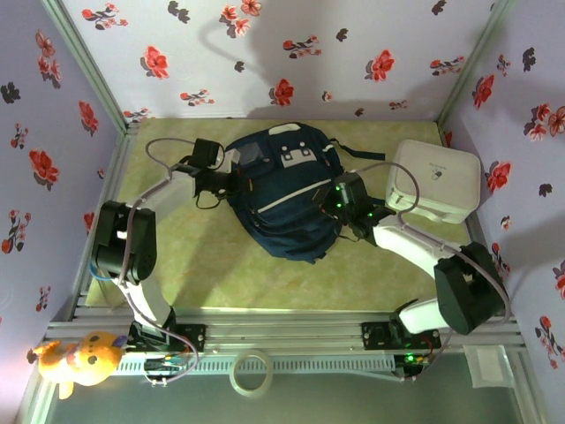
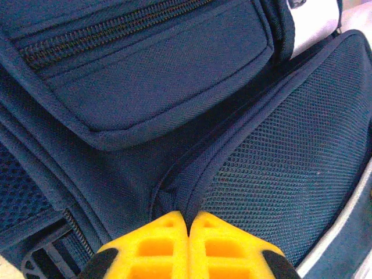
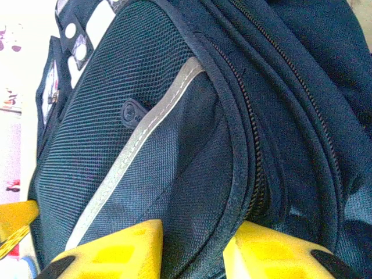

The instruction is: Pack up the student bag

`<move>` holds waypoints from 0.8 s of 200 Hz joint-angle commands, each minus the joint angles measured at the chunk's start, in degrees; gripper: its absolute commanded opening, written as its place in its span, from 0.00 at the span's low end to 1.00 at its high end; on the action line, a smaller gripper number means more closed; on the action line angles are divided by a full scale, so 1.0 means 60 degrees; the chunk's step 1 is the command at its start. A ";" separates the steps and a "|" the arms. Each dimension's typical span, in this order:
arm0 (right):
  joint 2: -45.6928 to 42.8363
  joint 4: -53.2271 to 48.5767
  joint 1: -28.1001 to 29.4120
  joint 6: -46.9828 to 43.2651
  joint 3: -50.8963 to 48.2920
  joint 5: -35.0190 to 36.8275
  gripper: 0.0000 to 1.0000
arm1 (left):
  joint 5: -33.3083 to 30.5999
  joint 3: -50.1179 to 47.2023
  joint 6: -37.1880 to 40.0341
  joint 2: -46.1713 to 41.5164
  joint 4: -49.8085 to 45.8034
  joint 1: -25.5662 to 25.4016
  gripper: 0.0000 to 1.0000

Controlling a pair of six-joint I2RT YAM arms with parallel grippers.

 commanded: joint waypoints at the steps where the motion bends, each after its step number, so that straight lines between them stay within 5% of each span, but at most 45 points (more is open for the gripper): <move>1: 0.0411 -0.0074 -0.0363 -0.0814 0.0593 0.0111 0.30 | 0.0705 -0.0318 -0.0518 -0.0287 0.0884 -0.0021 0.00; 88: 0.3360 -0.0709 -0.1033 -0.3102 0.3548 -0.0886 0.31 | -0.0340 -0.1401 -0.2526 -0.1279 0.2350 0.0114 0.00; 160: 0.1047 -0.2163 -0.1050 -0.3081 0.2715 -0.0725 0.58 | -0.0328 -0.1866 -0.3516 -0.1660 0.3333 -0.0231 0.00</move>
